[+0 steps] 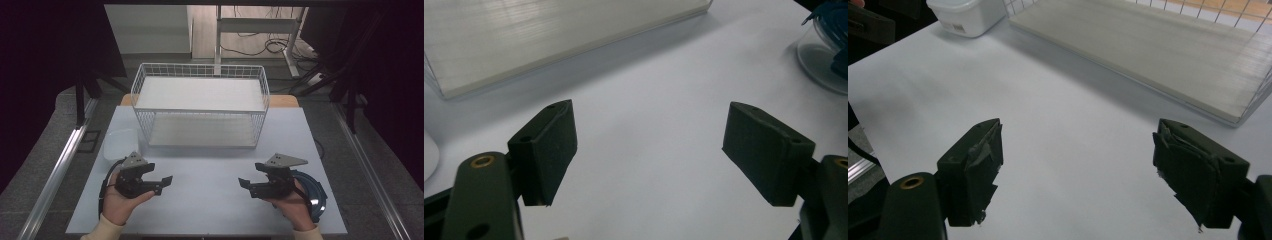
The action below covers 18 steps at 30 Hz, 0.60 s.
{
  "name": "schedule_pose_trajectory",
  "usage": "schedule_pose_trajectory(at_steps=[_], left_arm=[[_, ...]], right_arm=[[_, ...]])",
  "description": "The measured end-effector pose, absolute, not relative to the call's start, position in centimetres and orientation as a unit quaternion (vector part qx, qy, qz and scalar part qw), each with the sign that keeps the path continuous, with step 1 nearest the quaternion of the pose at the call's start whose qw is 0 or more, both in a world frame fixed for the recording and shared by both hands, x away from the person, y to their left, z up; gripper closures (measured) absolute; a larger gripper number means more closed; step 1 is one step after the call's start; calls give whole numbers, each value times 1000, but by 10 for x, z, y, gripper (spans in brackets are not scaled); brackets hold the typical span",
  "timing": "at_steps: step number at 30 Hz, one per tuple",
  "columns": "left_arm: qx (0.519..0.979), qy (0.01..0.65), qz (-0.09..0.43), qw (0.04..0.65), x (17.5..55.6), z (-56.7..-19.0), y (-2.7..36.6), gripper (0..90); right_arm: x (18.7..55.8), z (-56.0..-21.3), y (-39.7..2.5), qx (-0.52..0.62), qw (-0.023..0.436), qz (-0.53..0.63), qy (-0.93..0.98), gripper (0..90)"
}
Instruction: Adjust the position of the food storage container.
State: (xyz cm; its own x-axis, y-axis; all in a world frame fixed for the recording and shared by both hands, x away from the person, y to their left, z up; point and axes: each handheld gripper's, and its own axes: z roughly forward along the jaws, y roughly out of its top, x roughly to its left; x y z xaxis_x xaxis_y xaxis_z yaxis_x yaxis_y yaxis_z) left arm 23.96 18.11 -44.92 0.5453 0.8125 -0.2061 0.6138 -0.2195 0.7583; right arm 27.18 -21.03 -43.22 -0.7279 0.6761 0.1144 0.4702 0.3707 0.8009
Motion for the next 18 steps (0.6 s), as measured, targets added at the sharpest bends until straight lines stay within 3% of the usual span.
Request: schedule_pose_trajectory(at_steps=[18], left_arm=[[777, 461, 102, 416, 241, -453, 180, 209]], right_arm=[[274, -432, -214, 364, 116, 424, 822, 217]])
